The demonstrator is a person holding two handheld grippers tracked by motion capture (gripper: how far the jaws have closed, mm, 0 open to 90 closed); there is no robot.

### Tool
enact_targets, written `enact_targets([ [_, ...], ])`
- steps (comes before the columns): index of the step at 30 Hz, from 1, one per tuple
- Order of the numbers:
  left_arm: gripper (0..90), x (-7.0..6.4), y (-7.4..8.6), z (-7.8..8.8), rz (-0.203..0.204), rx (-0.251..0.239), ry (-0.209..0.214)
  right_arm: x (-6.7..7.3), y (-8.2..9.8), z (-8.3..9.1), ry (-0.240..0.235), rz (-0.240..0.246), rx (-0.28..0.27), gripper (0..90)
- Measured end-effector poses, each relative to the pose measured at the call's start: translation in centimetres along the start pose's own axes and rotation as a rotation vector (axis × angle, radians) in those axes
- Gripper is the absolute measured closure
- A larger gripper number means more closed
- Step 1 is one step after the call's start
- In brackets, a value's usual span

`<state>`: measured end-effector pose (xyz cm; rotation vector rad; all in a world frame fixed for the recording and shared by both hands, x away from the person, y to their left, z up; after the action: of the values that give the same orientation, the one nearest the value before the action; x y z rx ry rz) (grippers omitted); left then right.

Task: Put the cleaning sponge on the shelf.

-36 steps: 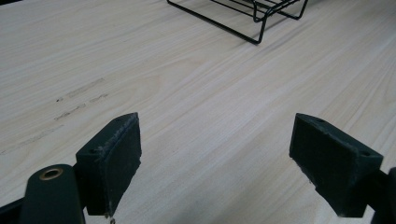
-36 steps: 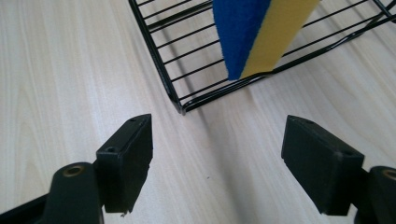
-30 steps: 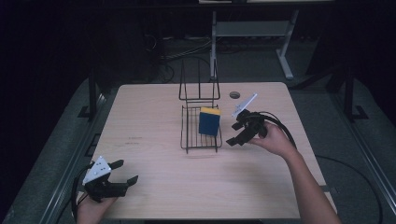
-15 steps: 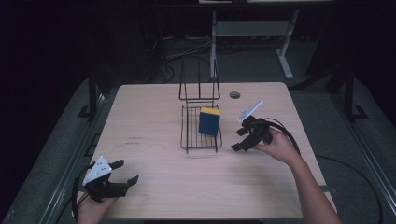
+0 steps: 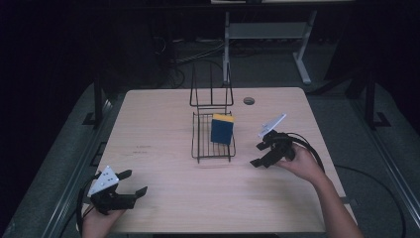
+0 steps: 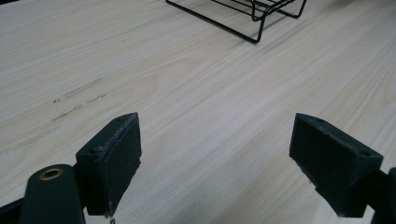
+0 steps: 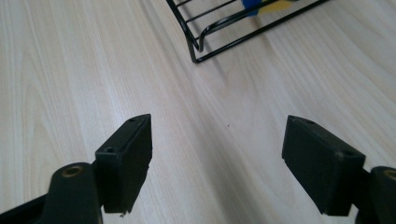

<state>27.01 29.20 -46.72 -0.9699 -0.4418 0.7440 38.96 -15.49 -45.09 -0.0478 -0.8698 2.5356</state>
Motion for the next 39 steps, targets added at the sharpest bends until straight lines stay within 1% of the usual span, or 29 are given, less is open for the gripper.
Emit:
enact_targets([
  [9,16.2,0.0,0.0,0.0,-0.002,0.000,0.002,0.5,0.7,0.6,0.009,0.002,-0.008,23.9],
  [10,16.2,-0.1,-0.1,0.0,-0.003,0.000,0.003,0.6,1.1,0.7,0.006,-0.002,-0.008,23.9],
  [18,16.2,-0.1,0.0,-0.1,-0.002,0.001,0.001,1.1,2.4,0.7,0.002,-0.014,-0.010,23.5],
  [20,16.3,0.0,0.0,-0.1,-0.001,0.002,0.004,1.2,2.7,0.7,0.003,-0.013,-0.003,23.1],
  [30,16.2,-0.1,0.0,-0.1,0.000,0.001,0.003,1.9,3.8,0.9,0.005,-0.025,-0.012,23.1],
  [34,16.2,-0.1,0.0,-0.2,-0.001,0.002,0.006,2.3,4.2,1.1,0.003,-0.034,-0.025,23.1],
  [39,16.3,-0.1,0.0,-0.2,-0.002,0.002,0.006,2.6,4.8,1.1,0.005,-0.038,-0.025,23.1],
])
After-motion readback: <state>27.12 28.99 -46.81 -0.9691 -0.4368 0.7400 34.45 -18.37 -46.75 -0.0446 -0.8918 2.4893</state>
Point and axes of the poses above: each handheld gripper's, and its own axes: z roughly backward along the jaws, y roughly out of its underside, x roughly to its left, the point moved 5 cm from there along -z, roughly forward along the jaws, and after that the axes turned 2 degrees about -x, right-handed, at the moved point
